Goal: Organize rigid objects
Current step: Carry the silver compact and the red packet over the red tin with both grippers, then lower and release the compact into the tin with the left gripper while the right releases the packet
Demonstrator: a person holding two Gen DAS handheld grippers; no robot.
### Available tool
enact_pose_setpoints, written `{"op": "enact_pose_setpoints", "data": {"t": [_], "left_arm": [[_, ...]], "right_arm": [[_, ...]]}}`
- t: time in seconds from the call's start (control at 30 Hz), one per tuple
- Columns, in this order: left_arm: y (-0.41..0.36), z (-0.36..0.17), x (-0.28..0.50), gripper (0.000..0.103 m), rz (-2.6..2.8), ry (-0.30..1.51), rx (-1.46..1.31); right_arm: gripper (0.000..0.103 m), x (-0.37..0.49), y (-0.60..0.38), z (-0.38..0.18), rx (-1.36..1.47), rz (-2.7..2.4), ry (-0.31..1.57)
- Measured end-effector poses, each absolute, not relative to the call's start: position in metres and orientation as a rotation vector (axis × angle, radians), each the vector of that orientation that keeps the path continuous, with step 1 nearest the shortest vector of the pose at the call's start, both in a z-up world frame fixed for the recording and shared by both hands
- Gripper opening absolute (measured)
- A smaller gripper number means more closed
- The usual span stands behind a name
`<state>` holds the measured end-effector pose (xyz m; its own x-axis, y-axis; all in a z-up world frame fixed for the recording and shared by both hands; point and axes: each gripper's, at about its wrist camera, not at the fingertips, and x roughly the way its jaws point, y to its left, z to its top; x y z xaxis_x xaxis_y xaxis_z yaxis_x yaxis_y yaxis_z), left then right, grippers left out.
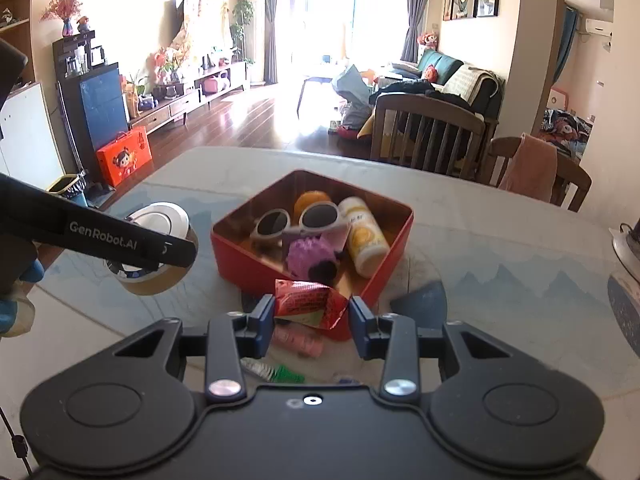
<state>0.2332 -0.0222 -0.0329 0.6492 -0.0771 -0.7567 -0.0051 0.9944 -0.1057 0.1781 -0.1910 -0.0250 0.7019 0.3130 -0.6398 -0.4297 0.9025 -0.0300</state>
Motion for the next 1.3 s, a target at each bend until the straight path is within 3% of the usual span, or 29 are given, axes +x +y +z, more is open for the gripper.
{"op": "enact_pose_setpoints", "data": {"t": [0.57,1.3], "left_arm": [[-0.033,-0.025,0.299,0.078,-0.026,0.851,-0.073],[-0.057,-0.075,0.367,0.078,-0.033,0.959,-0.073]], "right_arm": [[0.039,0.243,-0.186,-0.022,-0.226,0.421,0.666],[0.039,0.290,-0.163,-0.071,-0.422,0.488,0.728]]}}
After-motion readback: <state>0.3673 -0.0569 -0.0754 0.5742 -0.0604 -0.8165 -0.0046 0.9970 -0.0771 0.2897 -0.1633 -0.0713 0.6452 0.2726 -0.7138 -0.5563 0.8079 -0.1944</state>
